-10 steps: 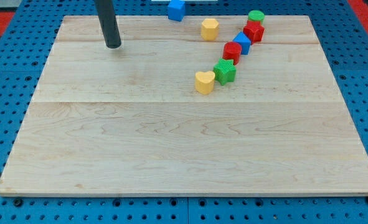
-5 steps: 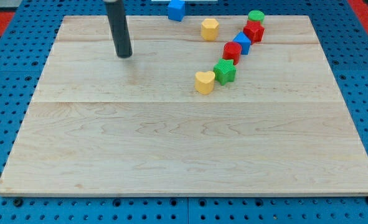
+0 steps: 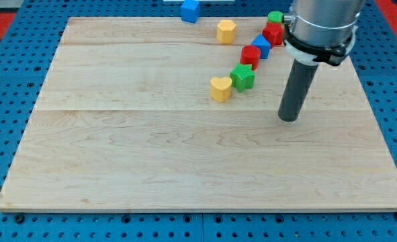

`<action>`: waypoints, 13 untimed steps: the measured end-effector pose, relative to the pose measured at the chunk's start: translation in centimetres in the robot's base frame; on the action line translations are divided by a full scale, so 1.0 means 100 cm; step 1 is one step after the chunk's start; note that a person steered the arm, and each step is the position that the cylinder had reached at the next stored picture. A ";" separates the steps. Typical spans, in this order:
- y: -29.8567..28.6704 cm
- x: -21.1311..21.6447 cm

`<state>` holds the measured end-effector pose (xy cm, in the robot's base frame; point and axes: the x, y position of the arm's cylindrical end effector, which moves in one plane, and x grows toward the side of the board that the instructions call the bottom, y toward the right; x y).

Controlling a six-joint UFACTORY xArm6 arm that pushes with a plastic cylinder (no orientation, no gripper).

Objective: Point your arm right to the green circle

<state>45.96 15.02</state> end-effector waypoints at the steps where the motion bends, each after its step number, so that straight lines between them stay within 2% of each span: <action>1: 0.003 0.001; 4: 0.005 0.003; 5: 0.060 -0.002; 6: 0.156 -0.044; 7: 0.194 -0.067; 8: 0.194 -0.083; 10: 0.191 -0.176; 12: 0.141 -0.196; 13: 0.112 -0.224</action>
<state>23.53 26.18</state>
